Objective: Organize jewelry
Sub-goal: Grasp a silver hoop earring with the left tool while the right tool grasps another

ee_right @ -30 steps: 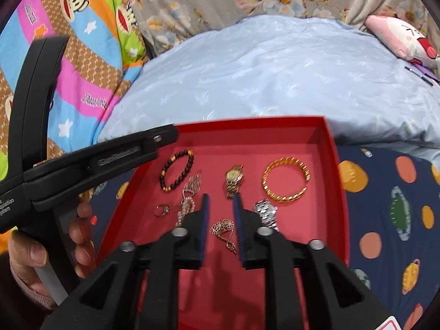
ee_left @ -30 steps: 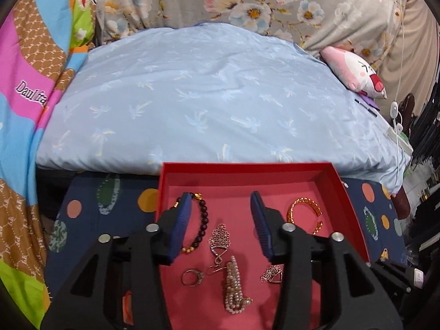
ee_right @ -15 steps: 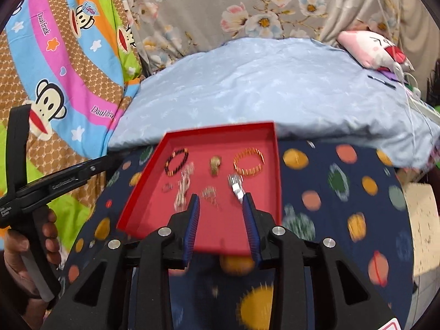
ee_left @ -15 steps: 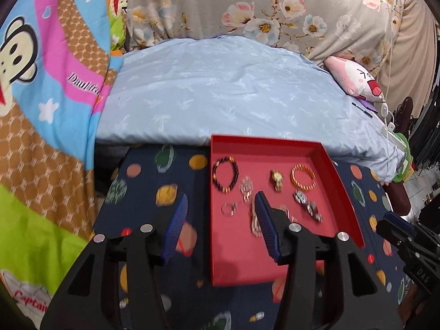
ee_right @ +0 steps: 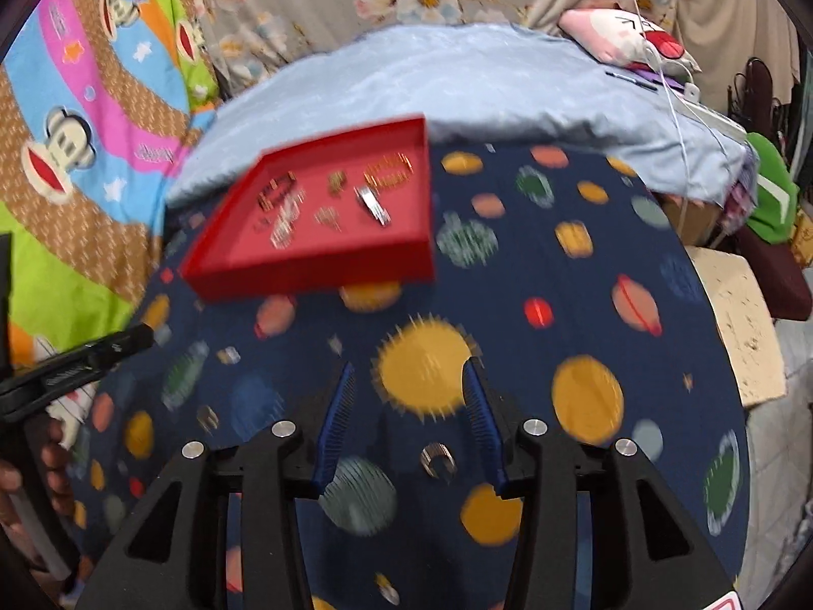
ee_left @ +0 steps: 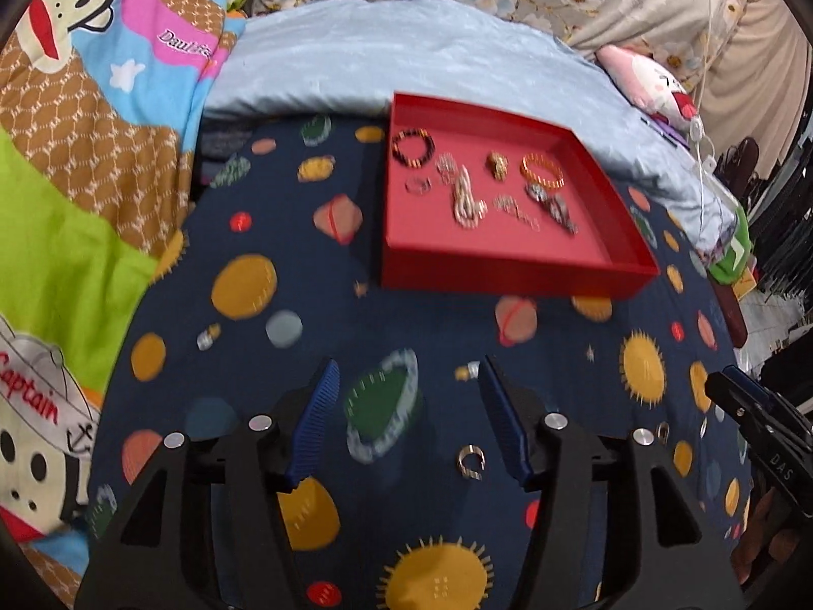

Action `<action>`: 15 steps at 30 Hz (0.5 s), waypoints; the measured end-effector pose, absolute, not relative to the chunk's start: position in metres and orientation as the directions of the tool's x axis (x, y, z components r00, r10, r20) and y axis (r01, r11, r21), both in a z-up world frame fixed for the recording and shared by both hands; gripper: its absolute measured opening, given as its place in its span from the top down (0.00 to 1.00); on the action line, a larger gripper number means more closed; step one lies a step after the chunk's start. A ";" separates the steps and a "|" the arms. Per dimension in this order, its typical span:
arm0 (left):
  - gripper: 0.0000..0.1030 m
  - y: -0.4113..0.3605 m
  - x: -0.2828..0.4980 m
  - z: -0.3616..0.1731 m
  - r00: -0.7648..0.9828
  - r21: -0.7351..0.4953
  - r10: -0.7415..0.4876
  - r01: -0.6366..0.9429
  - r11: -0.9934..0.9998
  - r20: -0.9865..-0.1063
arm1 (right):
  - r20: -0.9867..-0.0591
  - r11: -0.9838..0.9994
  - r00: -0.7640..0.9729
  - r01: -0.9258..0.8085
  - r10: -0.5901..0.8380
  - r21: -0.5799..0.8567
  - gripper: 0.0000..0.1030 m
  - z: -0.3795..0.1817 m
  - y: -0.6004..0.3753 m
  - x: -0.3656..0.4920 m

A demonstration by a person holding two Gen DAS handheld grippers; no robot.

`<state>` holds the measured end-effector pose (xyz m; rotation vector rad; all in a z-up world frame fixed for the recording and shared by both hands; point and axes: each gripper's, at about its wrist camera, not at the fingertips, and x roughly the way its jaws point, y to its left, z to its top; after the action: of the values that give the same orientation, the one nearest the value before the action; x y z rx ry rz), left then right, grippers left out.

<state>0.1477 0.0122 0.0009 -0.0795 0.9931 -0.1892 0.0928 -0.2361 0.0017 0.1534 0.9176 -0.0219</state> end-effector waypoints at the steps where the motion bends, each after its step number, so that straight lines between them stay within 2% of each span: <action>1: 0.42 0.009 0.143 -0.003 0.524 -0.146 -0.190 0.125 0.981 -0.830 | -0.799 0.990 0.600 0.088 0.037 0.112 0.58 -0.003 -0.236 0.090; 9: 0.41 -0.007 0.124 -0.025 0.498 -0.104 -0.157 0.133 0.986 -0.853 | -0.844 0.994 0.536 0.085 0.011 0.067 0.58 -0.044 -0.229 0.084; 15: 0.38 -0.010 0.123 -0.033 0.485 -0.082 -0.137 0.132 0.988 -0.864 | -0.851 0.996 0.525 0.077 -0.009 0.037 0.72 -0.054 -0.225 0.086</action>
<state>0.1228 -0.0099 -0.0333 -0.0047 1.0514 -0.1639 0.0863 -0.2254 -0.0545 0.0735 1.0173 -0.0517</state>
